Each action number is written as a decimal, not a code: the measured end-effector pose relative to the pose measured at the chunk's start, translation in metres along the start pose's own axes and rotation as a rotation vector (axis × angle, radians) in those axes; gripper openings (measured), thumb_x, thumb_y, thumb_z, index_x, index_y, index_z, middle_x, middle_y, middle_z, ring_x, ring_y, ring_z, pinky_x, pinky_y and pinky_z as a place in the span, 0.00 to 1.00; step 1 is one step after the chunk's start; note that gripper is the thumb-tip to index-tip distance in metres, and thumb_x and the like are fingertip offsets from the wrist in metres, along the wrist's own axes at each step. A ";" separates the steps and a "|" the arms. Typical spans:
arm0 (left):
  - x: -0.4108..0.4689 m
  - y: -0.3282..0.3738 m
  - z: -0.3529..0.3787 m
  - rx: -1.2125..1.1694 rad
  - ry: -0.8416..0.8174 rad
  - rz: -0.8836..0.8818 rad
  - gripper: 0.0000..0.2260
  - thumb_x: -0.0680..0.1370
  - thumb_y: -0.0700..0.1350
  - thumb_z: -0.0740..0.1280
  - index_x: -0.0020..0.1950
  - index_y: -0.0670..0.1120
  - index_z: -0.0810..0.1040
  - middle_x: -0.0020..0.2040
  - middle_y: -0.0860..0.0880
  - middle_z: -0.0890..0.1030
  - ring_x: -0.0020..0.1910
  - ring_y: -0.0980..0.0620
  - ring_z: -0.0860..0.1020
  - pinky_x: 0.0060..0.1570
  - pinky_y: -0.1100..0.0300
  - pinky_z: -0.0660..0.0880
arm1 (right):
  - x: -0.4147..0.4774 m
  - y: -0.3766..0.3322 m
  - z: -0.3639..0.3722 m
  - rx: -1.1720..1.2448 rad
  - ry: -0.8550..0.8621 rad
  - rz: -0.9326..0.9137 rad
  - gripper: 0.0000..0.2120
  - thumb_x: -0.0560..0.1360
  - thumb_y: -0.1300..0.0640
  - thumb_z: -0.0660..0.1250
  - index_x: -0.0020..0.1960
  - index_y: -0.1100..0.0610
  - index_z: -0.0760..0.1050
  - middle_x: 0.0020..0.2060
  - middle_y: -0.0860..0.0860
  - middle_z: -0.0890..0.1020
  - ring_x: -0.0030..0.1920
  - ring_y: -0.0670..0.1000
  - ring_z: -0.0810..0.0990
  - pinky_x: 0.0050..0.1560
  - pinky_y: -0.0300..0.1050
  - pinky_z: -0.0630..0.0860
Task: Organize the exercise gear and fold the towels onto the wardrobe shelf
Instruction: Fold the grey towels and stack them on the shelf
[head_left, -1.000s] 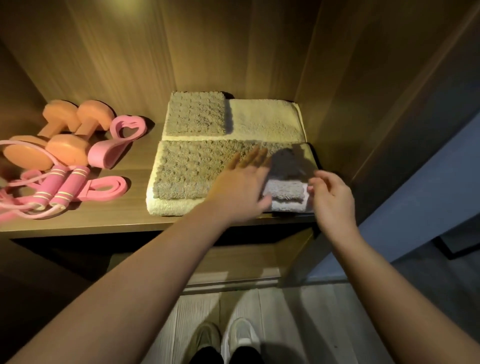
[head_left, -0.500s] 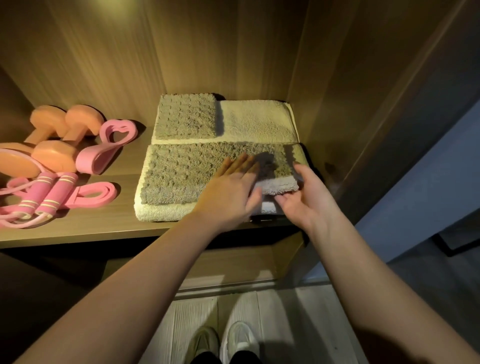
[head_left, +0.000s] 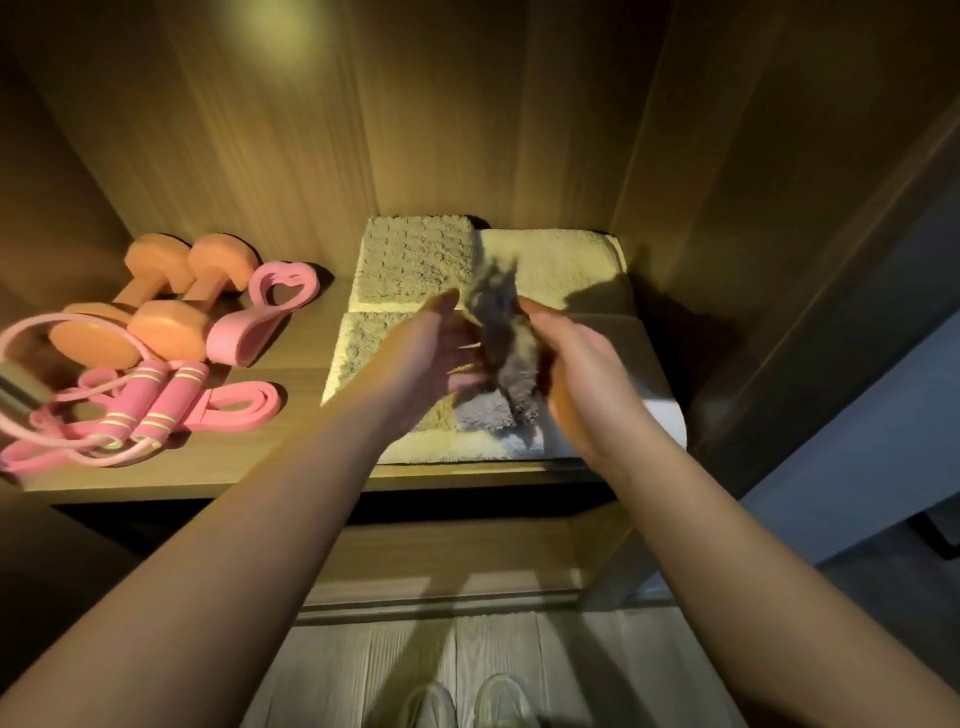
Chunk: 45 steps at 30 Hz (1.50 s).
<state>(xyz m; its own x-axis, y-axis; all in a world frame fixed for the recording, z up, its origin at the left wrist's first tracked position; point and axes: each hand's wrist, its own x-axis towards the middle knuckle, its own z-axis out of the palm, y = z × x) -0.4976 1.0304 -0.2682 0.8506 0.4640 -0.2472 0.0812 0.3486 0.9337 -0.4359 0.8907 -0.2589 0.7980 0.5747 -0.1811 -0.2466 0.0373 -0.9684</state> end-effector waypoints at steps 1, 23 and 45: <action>0.000 0.006 -0.001 -0.104 -0.043 -0.062 0.16 0.83 0.48 0.57 0.64 0.40 0.73 0.45 0.42 0.83 0.39 0.49 0.84 0.36 0.57 0.80 | 0.000 0.001 0.007 -0.038 -0.057 -0.006 0.13 0.81 0.53 0.58 0.51 0.56 0.80 0.46 0.52 0.86 0.50 0.51 0.83 0.53 0.46 0.77; 0.013 0.021 -0.089 1.093 0.444 -0.045 0.09 0.75 0.49 0.70 0.47 0.46 0.73 0.39 0.49 0.77 0.37 0.51 0.74 0.32 0.60 0.70 | 0.010 0.043 0.028 -1.369 -0.337 -0.393 0.34 0.77 0.41 0.61 0.78 0.45 0.51 0.79 0.47 0.42 0.72 0.56 0.66 0.72 0.57 0.59; -0.184 0.017 -0.042 0.939 0.163 0.542 0.14 0.70 0.43 0.59 0.53 0.50 0.76 0.47 0.57 0.80 0.48 0.64 0.75 0.43 0.69 0.71 | -0.137 0.030 -0.010 -0.732 -0.217 -0.495 0.26 0.74 0.52 0.71 0.68 0.39 0.66 0.76 0.46 0.60 0.75 0.40 0.55 0.71 0.34 0.56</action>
<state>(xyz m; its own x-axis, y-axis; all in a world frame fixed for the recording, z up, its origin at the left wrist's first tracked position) -0.6747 0.9847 -0.2173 0.8194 0.4950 0.2892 0.1395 -0.6614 0.7370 -0.5468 0.8046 -0.2647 0.5804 0.7753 0.2492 0.5668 -0.1649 -0.8072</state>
